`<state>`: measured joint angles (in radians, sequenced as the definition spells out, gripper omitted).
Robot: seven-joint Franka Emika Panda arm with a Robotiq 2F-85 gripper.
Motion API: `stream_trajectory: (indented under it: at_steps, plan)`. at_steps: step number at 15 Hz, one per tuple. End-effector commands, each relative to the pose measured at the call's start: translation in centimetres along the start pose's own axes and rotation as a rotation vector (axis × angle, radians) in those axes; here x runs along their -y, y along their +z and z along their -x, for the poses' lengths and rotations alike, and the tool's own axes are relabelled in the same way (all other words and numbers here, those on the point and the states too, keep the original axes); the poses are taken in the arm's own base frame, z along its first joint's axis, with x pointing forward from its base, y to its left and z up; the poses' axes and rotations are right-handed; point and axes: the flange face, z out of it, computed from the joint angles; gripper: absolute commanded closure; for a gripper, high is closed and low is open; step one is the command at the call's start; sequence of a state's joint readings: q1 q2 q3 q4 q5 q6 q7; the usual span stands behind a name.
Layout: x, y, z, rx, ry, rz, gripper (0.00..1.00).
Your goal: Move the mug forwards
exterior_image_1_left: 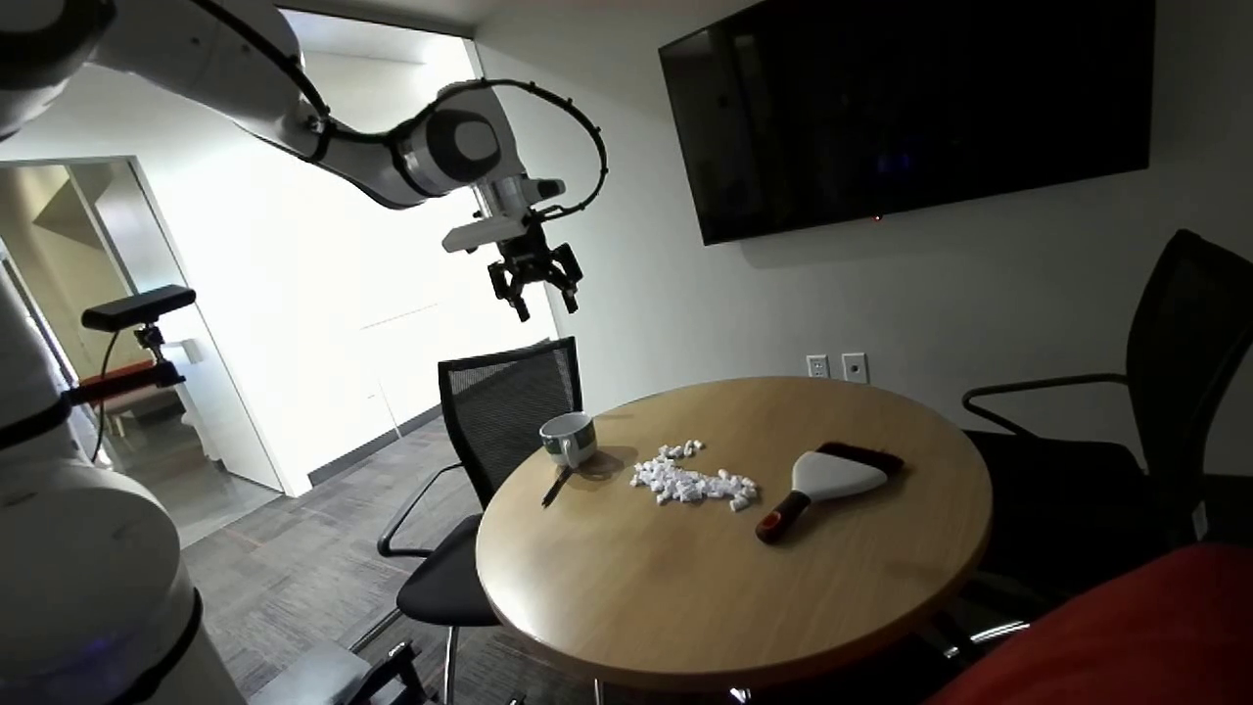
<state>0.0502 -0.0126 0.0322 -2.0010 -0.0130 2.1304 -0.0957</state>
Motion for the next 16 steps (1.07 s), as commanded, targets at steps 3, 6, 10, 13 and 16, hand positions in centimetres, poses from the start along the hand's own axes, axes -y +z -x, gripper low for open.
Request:
stream_trajectory:
  at_steps: [3, 6, 10, 13, 16]
  plan:
    - [0.8, 2.7, -2.7, 0.002, -0.071, -0.023, 0.00]
    - [1.8, 6.7, -5.7, -0.012, -0.132, -0.052, 0.00]
    - [4.0, 13.1, -9.8, -0.004, -0.185, -0.084, 0.00]
    - [5.8, 17.2, -12.1, 0.016, -0.199, -0.081, 0.00]
    - [7.1, 20.5, -14.3, 0.011, -0.180, -0.081, 0.00]
